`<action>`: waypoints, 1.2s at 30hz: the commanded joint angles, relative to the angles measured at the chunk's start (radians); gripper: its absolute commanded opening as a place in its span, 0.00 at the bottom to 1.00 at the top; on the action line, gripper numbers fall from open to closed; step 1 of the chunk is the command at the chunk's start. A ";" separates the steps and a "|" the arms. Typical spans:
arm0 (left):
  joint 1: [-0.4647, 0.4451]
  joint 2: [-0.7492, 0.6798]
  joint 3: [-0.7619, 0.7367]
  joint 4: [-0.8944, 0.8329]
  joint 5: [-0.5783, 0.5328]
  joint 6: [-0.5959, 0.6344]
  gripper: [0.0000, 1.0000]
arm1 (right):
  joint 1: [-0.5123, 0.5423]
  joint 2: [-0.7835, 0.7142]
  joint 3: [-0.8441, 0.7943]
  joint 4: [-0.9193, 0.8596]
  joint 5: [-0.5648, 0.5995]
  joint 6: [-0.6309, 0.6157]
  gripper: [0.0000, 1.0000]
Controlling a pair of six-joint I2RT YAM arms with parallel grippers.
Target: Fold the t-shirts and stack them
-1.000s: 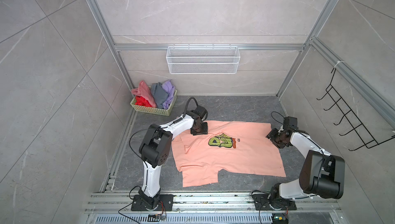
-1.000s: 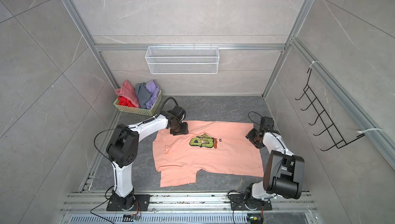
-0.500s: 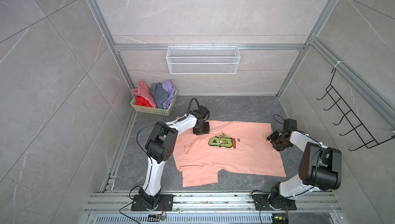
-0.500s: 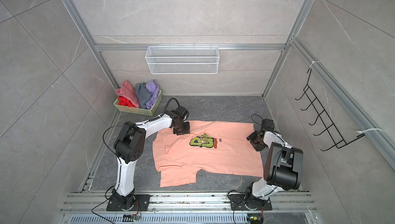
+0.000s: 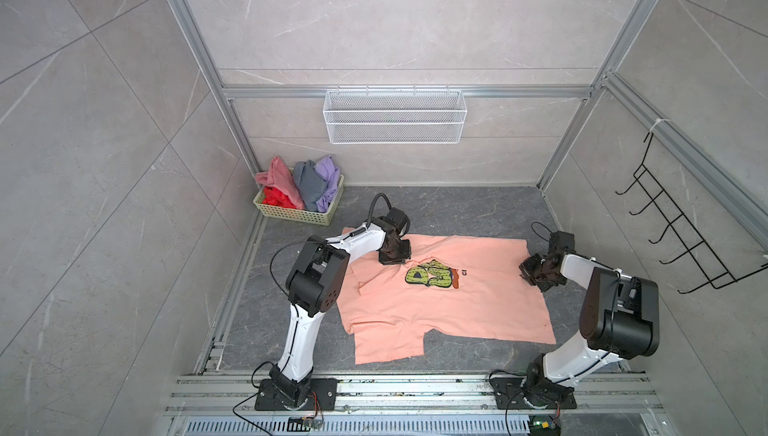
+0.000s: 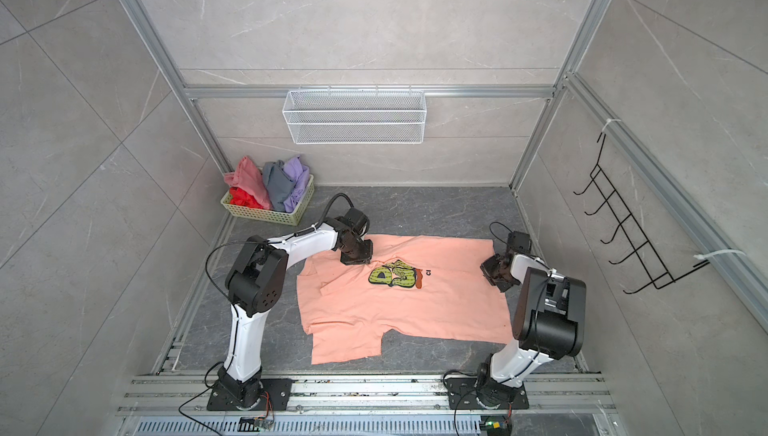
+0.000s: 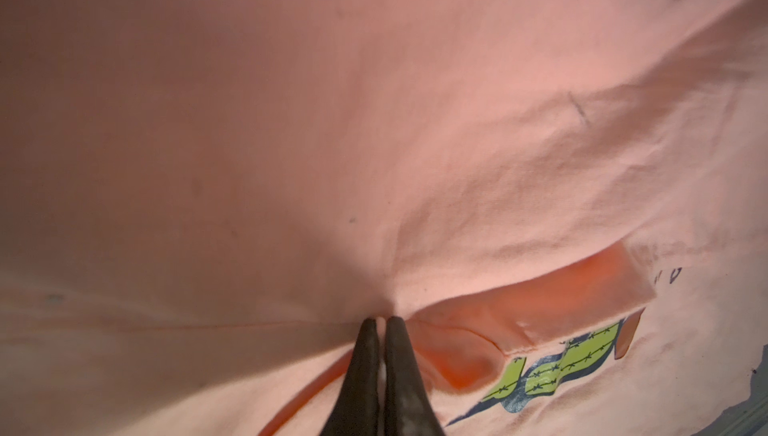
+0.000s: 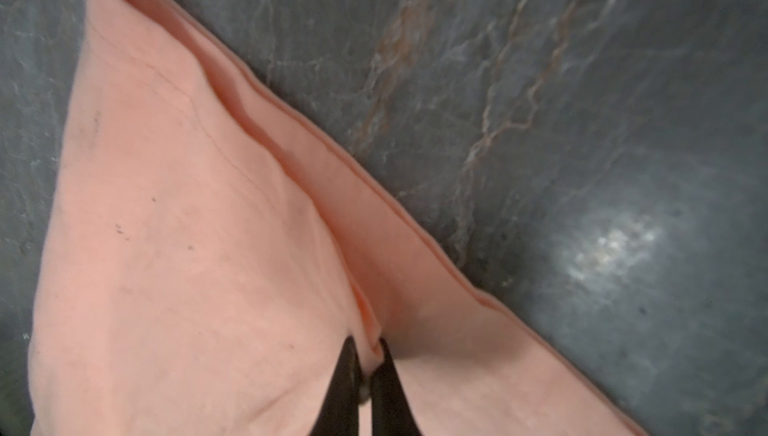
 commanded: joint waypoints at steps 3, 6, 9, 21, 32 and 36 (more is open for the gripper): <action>-0.005 -0.089 0.030 -0.080 0.003 0.028 0.04 | -0.002 -0.004 0.077 -0.095 0.045 -0.038 0.07; -0.008 -0.110 0.051 -0.158 0.028 0.028 0.04 | -0.002 -0.010 0.102 -0.142 0.062 -0.061 0.09; -0.019 -0.144 0.040 -0.213 0.098 0.012 0.04 | -0.002 -0.019 0.111 -0.156 0.077 -0.069 0.07; -0.098 -0.252 -0.056 -0.347 0.096 0.147 0.42 | -0.002 0.042 0.215 -0.163 0.089 -0.088 0.06; 0.062 -0.245 -0.079 -0.167 -0.052 -0.014 0.44 | -0.009 -0.017 0.140 -0.042 0.181 -0.143 0.04; 0.099 -0.225 -0.093 -0.168 -0.079 -0.031 0.44 | -0.026 0.013 0.124 -0.004 0.132 -0.151 0.11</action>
